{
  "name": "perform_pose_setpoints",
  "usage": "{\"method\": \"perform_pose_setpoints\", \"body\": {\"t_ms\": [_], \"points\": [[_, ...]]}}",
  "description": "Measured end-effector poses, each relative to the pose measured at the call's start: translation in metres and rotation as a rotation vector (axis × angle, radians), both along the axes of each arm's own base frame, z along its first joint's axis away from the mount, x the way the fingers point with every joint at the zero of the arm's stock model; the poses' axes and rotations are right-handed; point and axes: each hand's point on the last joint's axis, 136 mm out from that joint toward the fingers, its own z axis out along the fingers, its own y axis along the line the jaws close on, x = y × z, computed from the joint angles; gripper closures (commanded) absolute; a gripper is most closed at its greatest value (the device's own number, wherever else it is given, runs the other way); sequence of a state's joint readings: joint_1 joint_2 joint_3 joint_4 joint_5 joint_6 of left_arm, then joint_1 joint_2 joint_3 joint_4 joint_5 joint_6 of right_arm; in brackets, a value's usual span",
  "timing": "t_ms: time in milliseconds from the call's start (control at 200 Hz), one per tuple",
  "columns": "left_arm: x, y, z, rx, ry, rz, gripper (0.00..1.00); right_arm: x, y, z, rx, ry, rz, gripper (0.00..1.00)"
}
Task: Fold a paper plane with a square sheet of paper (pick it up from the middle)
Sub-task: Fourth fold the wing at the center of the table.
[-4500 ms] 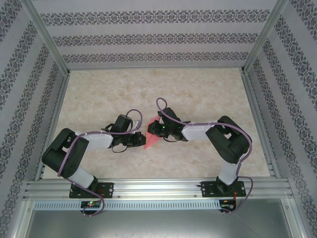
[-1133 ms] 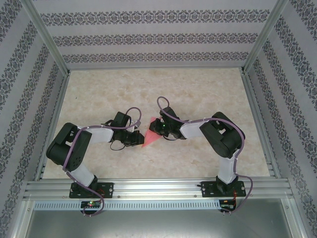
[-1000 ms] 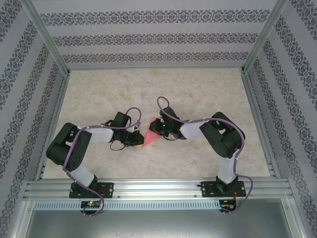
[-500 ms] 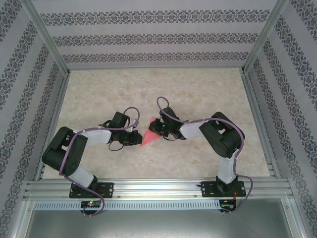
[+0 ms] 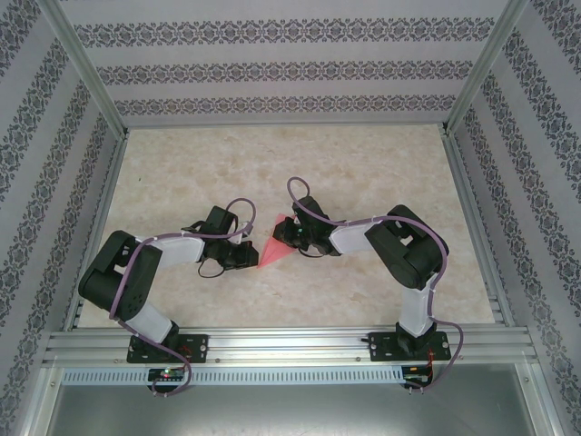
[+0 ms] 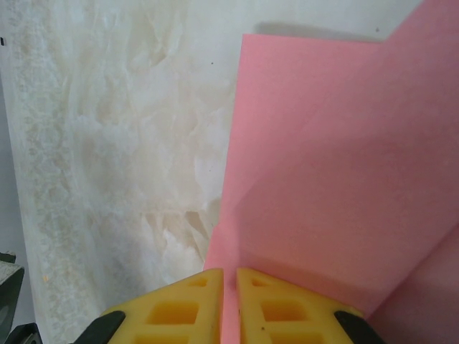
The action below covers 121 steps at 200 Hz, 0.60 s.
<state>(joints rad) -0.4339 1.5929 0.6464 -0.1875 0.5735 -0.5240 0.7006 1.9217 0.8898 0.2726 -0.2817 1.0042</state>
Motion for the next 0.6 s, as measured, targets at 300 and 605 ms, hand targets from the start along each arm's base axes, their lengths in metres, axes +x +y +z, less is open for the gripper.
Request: {"method": "perform_pose_setpoints", "body": {"t_ms": [300, 605], "points": [[0.005, 0.003, 0.016, -0.008, -0.056, 0.03, 0.7, 0.0, 0.0, 0.0, 0.0, -0.001, 0.0, 0.86], [-0.001, -0.007, 0.012, -0.062, -0.012, -0.003, 0.62, 0.0, 0.0, 0.0, 0.001, 0.0, 0.0, 0.86]]}}
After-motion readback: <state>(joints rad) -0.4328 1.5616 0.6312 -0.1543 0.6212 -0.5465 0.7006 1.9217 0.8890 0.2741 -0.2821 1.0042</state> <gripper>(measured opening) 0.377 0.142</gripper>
